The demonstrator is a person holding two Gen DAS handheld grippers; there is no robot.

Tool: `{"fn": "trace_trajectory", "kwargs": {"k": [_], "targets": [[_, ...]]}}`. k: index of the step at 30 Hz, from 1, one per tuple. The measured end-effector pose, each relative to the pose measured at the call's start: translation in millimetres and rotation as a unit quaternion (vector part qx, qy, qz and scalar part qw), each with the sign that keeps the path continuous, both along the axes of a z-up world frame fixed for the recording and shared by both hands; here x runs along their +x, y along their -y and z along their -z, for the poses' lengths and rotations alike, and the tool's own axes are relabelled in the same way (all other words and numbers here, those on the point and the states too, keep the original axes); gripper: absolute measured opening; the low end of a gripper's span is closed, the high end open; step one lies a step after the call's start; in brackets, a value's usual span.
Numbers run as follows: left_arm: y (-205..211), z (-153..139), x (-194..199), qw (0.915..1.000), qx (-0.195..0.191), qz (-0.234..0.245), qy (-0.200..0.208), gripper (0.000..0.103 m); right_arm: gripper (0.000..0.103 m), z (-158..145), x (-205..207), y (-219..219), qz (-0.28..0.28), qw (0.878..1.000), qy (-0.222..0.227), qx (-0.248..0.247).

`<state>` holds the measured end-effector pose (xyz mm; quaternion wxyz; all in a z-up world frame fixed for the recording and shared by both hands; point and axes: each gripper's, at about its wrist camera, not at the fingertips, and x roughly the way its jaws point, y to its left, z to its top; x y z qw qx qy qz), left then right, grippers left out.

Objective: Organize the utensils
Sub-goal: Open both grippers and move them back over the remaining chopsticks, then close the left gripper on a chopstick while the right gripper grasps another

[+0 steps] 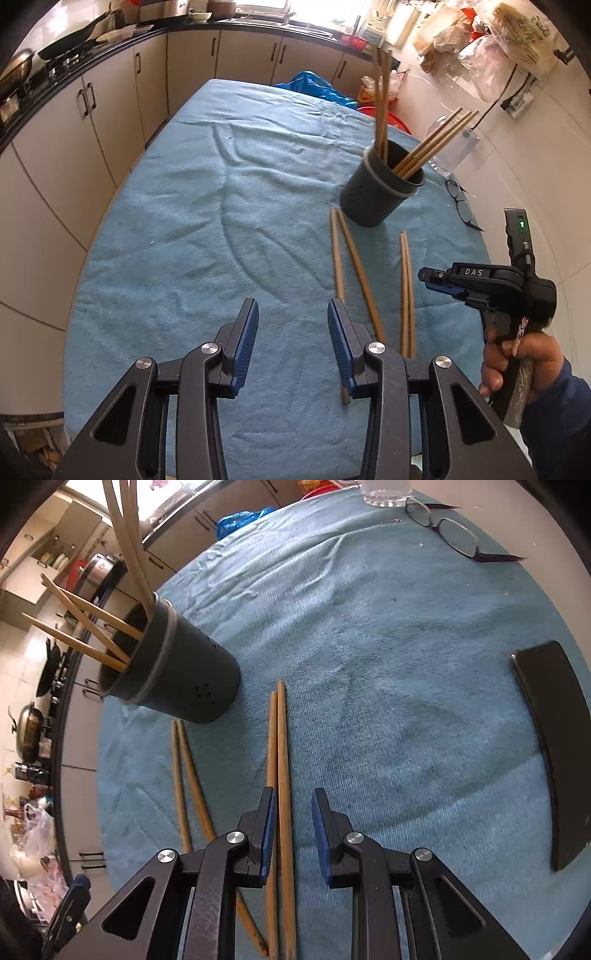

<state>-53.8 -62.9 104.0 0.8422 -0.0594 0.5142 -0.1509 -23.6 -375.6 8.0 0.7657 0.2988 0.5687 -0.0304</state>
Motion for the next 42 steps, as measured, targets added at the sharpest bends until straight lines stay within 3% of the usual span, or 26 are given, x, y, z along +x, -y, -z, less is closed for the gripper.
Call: {"fn": "trace_trajectory", "kwargs": {"k": [9, 13, 18, 26, 31, 36, 40, 42], "targets": [[-13, 7, 5, 0.9998, 0.002, -0.016, -0.011, 0.037, 0.015, 8, 16, -17, -0.024, 0.999, -0.017, -0.04], [-2, 12, 13, 0.9997, -0.001, -0.004, -0.024, 0.039, 0.008, 7, 21, -24, -0.048, 0.996, -0.021, -0.078], [22, 24, 32, 0.9985, -0.011, 0.019, -0.051, 0.041, 0.007, 7, 15, -10, -0.049, 0.993, -0.037, -0.101], [73, 60, 75, 0.9934, -0.008, 0.046, -0.104, 0.041, 0.007, 9, -12, 23, -0.036, 0.995, -0.045, -0.078], [95, 74, 97, 0.9926, 0.017, 0.052, -0.108, 0.04, 0.008, 11, -19, 34, -0.04, 0.997, -0.044, -0.054], [112, 88, 110, 0.9898, 0.058, 0.059, -0.116, 0.023, 0.008, 11, -17, 41, -0.046, 0.997, -0.045, -0.043], [118, 89, 113, 0.9899, 0.075, 0.059, -0.105, 0.016, 0.008, 12, -13, 49, -0.047, 0.997, -0.049, -0.041], [119, 89, 113, 0.9898, 0.084, 0.059, -0.099, 0.008, 0.008, 12, -11, 52, -0.051, 0.996, -0.053, -0.046]]}}
